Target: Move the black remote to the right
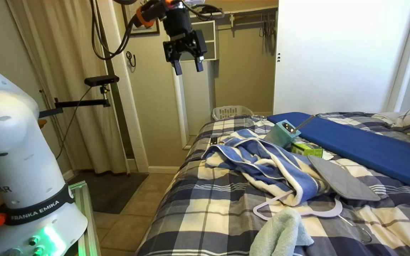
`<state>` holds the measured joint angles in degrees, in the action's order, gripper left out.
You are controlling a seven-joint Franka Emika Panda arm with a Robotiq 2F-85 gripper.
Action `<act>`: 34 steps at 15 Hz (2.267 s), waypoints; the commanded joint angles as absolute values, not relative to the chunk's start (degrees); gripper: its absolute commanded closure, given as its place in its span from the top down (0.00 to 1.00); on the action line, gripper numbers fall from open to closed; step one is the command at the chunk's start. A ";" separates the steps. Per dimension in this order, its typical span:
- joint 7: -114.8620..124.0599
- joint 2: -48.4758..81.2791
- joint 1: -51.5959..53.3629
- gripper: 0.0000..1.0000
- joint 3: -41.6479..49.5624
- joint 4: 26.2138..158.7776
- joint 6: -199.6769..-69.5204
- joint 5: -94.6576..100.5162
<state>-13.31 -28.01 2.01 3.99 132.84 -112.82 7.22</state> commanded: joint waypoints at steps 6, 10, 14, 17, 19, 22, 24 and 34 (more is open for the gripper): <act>-27.60 -14.98 9.90 1.00 -0.72 134.59 -125.78 6.00; -33.67 -8.94 12.11 1.00 -4.22 132.97 -127.76 6.60; -31.01 -3.19 11.59 1.00 -8.41 131.28 -136.03 17.56; -27.19 1.57 11.11 1.00 -9.02 129.31 -142.74 19.72; -28.75 -0.80 11.19 1.00 -9.12 131.43 -141.49 18.36; -27.84 2.18 10.74 1.00 -9.13 129.12 -142.20 19.72; -27.79 2.56 10.72 1.00 -9.15 128.60 -142.20 19.78; -27.66 7.78 10.69 1.00 -9.16 124.41 -141.89 19.40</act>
